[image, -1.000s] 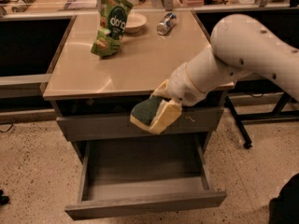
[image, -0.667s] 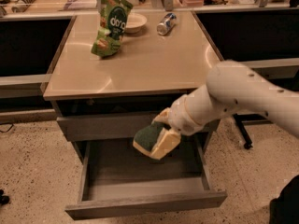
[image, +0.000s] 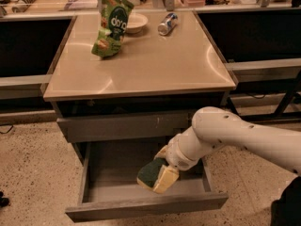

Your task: Place sponge into middle drawer

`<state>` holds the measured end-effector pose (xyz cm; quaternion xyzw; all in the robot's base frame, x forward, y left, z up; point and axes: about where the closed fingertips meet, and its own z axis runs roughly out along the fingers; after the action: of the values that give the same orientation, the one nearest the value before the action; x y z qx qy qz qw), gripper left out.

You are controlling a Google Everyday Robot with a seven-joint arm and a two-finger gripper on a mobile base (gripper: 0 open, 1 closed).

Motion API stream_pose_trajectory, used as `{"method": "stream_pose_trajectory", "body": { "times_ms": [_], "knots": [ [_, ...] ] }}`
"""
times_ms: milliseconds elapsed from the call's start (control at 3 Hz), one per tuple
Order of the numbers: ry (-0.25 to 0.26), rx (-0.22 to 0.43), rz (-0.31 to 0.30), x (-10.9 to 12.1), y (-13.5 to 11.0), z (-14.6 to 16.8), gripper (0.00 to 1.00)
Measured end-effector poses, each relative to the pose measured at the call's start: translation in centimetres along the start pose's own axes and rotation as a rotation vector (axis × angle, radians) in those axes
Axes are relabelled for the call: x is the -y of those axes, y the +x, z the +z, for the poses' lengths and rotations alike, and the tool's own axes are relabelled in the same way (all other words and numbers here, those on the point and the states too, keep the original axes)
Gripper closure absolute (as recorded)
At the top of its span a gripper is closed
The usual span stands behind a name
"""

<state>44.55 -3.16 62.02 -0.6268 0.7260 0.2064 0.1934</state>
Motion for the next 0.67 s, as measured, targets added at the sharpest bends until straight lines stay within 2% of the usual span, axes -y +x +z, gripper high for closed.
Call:
{"method": "stream_pose_trajectory", "body": {
  "times_ms": [333, 667],
  "knots": [
    [-0.005, -0.027, -0.025, 0.1, 0.3, 0.5, 1.00],
    [0.015, -0.086, -0.127, 1.0, 2.0, 3.7, 1.00]
  ]
}}
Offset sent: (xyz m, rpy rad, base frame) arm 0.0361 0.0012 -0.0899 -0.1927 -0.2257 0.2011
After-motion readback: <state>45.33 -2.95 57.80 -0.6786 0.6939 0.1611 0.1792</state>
